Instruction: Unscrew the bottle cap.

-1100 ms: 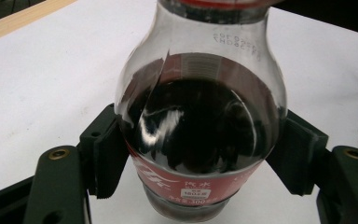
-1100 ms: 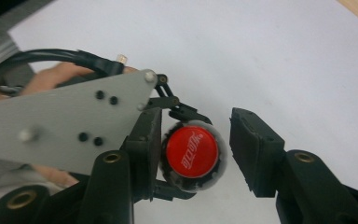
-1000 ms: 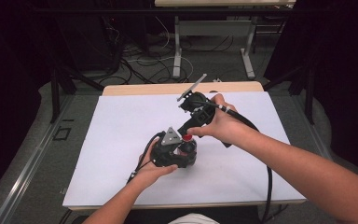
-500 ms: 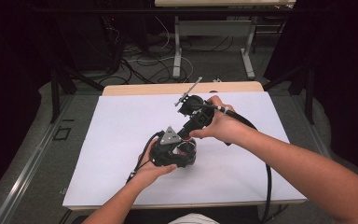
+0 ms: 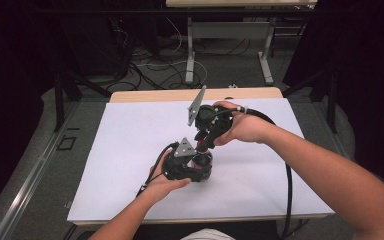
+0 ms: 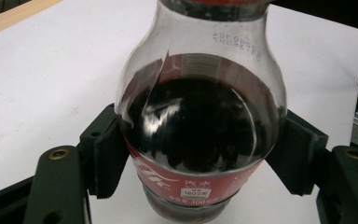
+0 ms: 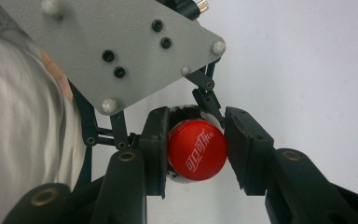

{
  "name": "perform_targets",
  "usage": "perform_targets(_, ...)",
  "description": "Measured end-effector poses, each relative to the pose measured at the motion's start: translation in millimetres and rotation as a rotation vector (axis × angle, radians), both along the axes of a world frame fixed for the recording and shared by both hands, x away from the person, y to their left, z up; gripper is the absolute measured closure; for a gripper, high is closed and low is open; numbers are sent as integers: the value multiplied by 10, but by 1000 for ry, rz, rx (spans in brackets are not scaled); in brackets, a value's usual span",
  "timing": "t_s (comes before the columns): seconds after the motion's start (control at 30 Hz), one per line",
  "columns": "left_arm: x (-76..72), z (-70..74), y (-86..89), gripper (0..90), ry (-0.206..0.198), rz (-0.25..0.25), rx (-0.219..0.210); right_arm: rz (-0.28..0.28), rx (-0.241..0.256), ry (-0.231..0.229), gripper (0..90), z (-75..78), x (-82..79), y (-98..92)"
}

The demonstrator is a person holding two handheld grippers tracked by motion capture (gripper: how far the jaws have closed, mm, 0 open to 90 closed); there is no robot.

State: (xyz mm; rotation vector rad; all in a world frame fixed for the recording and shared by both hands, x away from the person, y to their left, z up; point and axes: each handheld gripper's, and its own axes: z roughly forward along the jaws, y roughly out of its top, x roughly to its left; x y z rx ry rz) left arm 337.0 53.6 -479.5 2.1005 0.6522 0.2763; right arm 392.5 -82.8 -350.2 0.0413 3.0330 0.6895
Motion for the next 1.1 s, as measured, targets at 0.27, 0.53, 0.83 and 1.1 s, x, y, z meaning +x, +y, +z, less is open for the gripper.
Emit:
perform_targets(0.27,29,5,35,300,-13,20,-2,-190,35,2,401,85,-35,-34)
perform_targets(0.53,32,17,43,300,-15,30,5,-499,135,78,435,138,-76,-47)
perform_targets(0.83,18,22,33,300,-26,39,-9,-679,98,109,529,6,-158,25)
perform_targets(1.1,24,29,48,300,-24,39,-6,-564,64,55,611,-1,-161,37)
